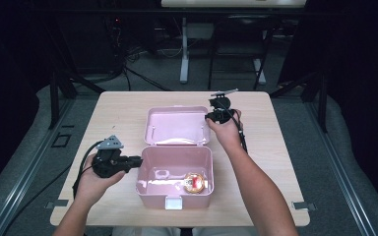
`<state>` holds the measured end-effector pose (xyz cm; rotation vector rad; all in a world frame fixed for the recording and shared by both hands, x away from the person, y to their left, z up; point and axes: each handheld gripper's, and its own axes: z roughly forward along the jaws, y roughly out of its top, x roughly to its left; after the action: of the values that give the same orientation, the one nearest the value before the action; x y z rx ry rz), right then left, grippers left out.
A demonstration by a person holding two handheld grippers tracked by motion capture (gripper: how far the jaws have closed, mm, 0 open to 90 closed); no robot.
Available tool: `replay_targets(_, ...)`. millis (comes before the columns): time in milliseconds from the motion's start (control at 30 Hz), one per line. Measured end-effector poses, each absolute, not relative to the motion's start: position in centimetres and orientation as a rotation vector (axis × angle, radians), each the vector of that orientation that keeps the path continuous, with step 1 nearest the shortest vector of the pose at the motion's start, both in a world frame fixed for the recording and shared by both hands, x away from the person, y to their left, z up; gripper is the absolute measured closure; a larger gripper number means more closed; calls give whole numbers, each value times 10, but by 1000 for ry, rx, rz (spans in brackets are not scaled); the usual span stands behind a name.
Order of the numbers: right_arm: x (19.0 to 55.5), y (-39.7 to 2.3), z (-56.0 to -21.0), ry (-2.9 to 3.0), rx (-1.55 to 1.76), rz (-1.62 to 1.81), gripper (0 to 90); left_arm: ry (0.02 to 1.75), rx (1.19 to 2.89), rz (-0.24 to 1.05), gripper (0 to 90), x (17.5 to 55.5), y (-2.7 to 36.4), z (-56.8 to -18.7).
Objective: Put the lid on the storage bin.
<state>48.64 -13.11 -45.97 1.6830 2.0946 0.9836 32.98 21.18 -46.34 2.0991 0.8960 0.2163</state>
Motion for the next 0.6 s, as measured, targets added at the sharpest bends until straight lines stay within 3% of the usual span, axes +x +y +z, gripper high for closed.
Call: replay_targets(600,472,-134,-444,2038,1614,1069,835,894,2100,224,803,331,212,-463)
